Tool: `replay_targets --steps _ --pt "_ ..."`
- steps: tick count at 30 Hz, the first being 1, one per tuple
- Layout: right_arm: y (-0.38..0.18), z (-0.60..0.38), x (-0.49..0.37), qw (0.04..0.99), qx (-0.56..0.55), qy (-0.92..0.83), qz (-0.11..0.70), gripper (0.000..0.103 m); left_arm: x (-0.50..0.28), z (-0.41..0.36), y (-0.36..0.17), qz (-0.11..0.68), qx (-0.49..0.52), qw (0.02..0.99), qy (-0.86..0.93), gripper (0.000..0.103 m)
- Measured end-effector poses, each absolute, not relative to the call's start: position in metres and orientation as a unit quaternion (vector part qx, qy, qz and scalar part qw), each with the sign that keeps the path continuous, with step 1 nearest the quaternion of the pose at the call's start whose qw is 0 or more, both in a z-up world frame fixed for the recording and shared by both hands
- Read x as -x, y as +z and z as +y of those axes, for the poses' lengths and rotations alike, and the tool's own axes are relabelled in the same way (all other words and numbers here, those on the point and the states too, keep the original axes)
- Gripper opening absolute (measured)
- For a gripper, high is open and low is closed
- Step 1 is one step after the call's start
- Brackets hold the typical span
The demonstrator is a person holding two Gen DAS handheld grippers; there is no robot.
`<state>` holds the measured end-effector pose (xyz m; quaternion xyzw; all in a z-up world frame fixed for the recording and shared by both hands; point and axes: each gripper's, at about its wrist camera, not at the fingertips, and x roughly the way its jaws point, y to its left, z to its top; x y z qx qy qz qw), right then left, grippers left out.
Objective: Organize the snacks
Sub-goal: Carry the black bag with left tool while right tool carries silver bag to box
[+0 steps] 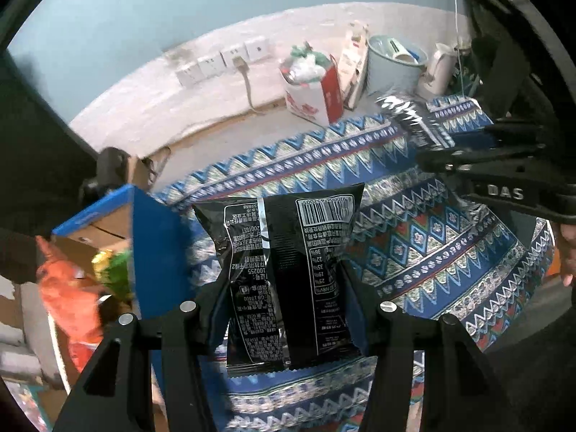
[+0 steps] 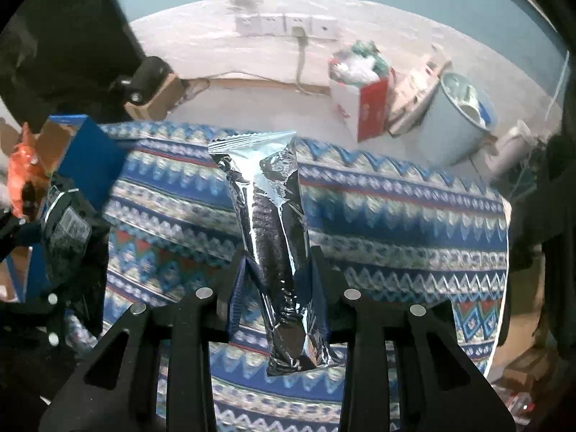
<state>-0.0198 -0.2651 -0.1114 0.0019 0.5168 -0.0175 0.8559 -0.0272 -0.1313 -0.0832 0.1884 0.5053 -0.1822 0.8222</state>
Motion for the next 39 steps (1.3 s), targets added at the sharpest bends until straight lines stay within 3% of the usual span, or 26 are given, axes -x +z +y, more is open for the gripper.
replay_targets --steps 21,39 --pt "-0.084 -0.139 -0.027 0.867 0.045 0.062 0.492 0.031 0.034 -0.022 -0.043 0.471 -0.138 0.861 -0.131 0.056" --pt "-0.091 -0.017 -0.099 0.857 0.089 0.135 0.489 0.031 0.028 0.09 -0.06 0.493 -0.066 0.865 -0.065 0.056"
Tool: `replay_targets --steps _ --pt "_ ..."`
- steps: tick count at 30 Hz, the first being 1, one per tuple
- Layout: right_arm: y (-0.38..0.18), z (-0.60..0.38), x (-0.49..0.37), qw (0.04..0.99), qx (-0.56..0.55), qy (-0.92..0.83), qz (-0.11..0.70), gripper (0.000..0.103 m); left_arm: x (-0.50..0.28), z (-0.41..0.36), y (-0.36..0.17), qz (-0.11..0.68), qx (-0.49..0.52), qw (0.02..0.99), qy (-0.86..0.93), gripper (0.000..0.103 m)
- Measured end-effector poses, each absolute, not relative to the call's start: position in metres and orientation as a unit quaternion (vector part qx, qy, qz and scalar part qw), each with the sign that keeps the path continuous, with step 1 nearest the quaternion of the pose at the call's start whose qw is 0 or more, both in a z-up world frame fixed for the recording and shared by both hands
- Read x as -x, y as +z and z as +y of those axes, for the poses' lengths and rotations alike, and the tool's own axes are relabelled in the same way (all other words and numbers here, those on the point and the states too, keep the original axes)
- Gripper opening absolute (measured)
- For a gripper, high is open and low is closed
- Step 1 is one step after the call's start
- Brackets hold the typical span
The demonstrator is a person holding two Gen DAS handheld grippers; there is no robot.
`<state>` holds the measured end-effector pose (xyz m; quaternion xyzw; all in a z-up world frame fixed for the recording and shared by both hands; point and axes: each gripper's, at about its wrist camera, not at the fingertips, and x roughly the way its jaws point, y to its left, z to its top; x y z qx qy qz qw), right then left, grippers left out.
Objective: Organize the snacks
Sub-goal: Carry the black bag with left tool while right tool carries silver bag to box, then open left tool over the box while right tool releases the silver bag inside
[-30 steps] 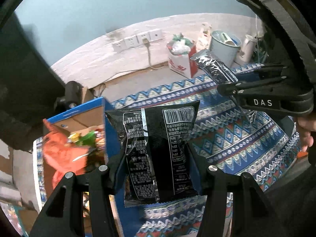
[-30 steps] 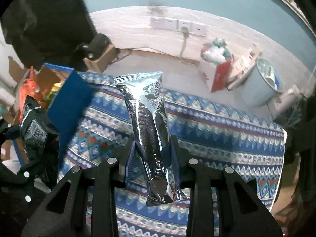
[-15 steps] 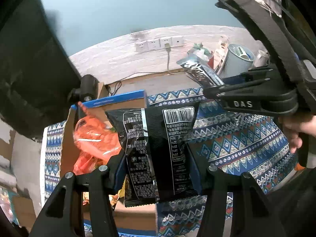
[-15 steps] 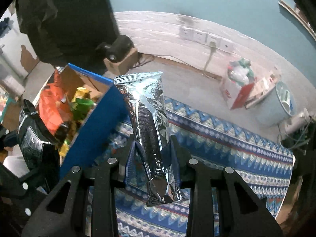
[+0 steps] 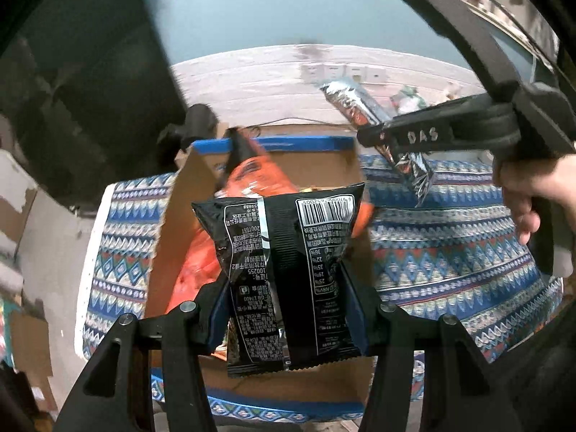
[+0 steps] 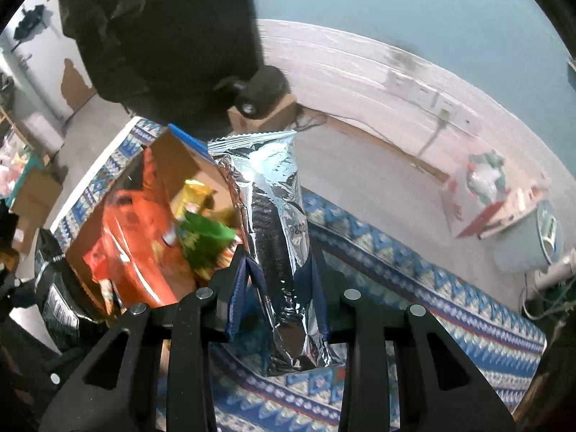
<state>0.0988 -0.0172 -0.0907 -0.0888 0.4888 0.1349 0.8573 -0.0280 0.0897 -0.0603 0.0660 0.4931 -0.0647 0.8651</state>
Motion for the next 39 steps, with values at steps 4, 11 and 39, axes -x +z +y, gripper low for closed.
replay_targets --steps 4,11,39 --pt "-0.096 0.003 -0.113 0.849 0.093 0.156 0.496 0.031 0.023 0.108 -0.072 0.503 -0.058 0.861 -0.044 0.056" --pt "-0.109 0.026 -0.122 0.837 0.1 0.177 0.508 0.031 0.018 0.134 -0.087 0.52 -0.043 0.853 -0.012 0.056" --pt "-0.054 0.02 -0.053 0.874 0.084 0.156 0.452 0.076 0.039 0.14 -0.044 0.484 -0.047 0.873 0.028 0.088"
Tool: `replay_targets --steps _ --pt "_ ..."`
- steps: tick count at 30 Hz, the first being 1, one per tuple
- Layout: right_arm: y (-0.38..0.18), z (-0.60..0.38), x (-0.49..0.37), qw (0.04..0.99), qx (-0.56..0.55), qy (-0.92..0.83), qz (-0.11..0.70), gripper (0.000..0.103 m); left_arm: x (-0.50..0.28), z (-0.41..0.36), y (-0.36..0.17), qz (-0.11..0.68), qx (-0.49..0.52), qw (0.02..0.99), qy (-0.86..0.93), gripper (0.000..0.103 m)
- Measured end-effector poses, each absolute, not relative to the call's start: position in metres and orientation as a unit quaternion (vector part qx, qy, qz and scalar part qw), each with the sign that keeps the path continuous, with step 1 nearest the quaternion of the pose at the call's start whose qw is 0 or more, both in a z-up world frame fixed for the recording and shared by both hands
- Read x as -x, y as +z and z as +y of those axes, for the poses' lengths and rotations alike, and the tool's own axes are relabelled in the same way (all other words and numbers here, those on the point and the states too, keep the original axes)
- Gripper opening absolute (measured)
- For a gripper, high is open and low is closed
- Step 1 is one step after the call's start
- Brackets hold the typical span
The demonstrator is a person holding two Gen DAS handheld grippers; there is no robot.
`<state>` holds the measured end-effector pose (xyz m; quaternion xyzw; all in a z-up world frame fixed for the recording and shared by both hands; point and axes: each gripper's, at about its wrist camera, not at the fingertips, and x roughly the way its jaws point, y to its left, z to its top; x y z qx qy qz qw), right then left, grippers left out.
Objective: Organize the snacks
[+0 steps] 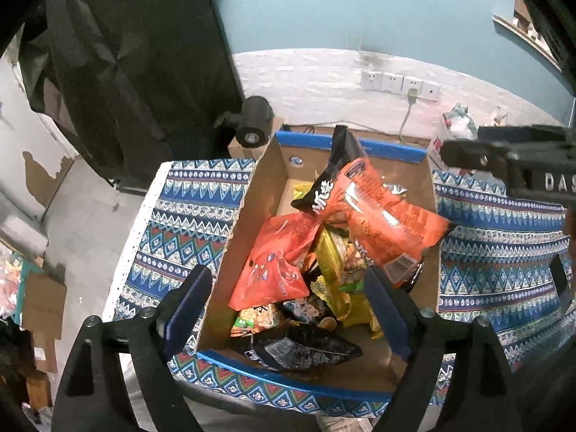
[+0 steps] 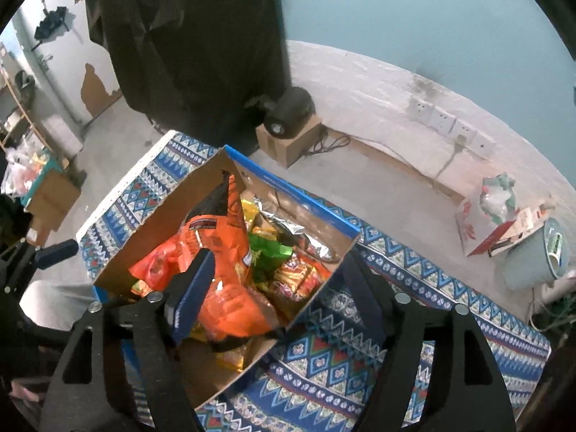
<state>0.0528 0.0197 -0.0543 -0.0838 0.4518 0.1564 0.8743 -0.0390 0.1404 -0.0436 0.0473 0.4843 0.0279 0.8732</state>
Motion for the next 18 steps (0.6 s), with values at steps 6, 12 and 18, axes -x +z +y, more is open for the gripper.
replay_targets --steps 6,12,18 --pt "-0.046 0.019 -0.032 0.879 0.089 0.156 0.441 0.079 0.046 0.139 -0.03 0.472 -0.047 0.88 0.026 0.088" --pt "-0.037 0.017 -0.015 0.887 0.095 0.149 0.427 0.081 0.048 0.137 -0.026 0.466 -0.052 0.883 0.03 0.093" --pt "-0.032 0.014 -0.002 0.892 0.097 0.146 0.416 0.081 0.048 0.133 -0.024 0.464 -0.06 0.883 0.033 0.093"
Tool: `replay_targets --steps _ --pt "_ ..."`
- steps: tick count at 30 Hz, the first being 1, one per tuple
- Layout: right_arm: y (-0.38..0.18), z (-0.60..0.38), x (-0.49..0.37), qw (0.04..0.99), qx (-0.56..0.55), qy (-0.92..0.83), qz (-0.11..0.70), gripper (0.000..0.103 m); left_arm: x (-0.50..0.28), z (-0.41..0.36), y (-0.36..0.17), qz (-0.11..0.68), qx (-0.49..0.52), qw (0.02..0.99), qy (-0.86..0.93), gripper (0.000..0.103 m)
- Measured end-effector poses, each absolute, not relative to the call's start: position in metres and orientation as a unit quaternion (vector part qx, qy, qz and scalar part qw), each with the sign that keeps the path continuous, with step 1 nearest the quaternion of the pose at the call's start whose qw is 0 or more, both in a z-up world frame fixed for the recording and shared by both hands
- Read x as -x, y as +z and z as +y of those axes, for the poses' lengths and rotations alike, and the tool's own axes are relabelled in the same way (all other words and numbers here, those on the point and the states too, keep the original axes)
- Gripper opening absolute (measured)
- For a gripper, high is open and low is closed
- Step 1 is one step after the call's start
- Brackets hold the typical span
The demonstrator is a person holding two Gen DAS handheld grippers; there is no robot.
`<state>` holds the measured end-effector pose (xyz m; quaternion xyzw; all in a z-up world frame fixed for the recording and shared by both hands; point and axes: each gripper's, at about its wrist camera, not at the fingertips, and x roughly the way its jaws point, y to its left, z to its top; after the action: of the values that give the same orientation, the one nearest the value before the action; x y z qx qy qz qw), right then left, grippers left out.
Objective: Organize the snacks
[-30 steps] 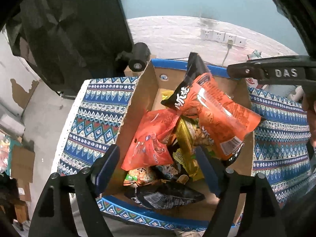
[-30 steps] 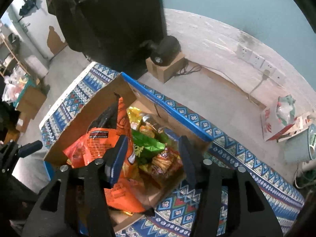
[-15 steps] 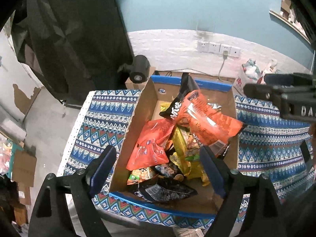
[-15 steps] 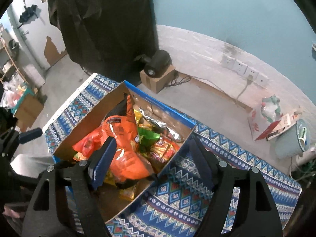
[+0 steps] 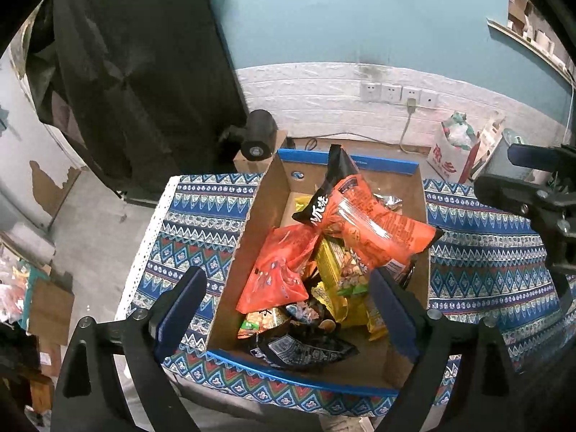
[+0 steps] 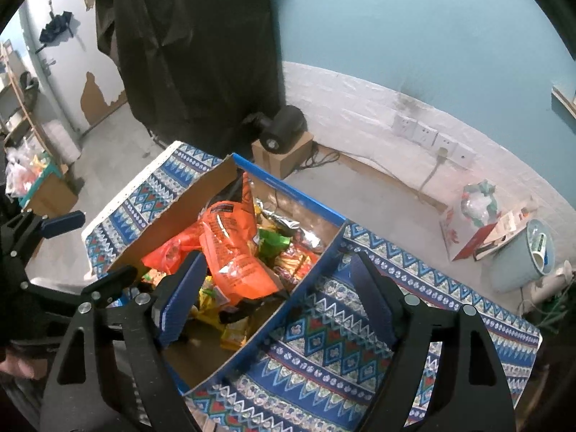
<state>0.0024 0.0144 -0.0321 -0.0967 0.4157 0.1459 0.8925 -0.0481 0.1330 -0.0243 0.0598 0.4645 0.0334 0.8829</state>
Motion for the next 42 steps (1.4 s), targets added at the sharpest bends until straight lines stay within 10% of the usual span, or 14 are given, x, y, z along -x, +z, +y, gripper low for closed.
replay_targets --steps 42 --pt "-0.0339 0.0094 0.0055 0.891 0.1 0.14 0.419 0.082 0.0488 0.1336 -0.0189 0.467 -0.043 0.882 0.038 0.093"
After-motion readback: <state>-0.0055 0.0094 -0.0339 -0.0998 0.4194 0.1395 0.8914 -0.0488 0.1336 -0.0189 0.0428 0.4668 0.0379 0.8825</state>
